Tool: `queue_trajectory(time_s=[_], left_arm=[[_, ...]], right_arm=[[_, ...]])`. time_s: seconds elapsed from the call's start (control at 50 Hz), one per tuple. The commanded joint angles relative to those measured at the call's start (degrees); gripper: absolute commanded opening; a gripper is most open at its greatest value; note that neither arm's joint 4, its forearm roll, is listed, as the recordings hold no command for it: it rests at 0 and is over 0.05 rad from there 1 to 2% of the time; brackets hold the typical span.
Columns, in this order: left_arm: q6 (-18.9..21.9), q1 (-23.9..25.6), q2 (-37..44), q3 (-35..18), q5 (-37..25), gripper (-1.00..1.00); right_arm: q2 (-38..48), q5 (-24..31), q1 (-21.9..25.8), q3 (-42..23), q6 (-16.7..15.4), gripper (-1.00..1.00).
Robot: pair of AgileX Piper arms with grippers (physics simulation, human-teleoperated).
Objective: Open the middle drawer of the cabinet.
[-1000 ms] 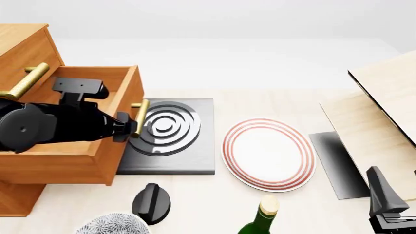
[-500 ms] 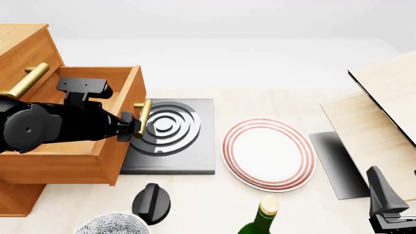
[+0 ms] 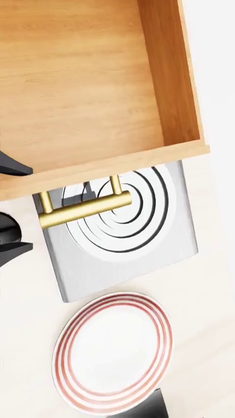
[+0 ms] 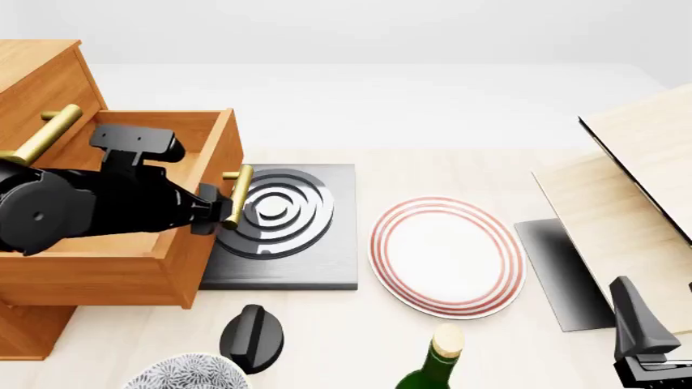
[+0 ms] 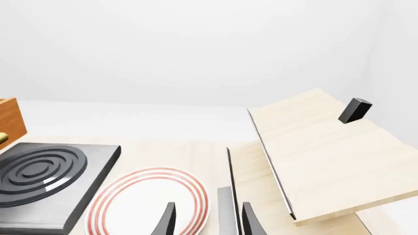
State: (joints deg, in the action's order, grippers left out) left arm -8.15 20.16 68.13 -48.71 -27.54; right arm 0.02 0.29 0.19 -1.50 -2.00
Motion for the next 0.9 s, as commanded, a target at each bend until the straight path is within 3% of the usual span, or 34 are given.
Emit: queue_trajectory(time_s=[0.02, 0.64, 0.9], left_arm=[[4.89, 0.41, -3.13, -0.82, 0.26, 1.00], [8.05, -1.46, -12.27, -0.38, -2.23, 1.00], [9.97, -0.02, -16.48, -0.56, -2.54, 1.00]], right_arm=[[0.01, -0.08, 0.16, 0.46, 0.43, 1.00], [0.01, -0.09, 0.15, 0.46, 0.43, 1.00], [0.01, -0.08, 0.17, 0.46, 0.43, 1.00]])
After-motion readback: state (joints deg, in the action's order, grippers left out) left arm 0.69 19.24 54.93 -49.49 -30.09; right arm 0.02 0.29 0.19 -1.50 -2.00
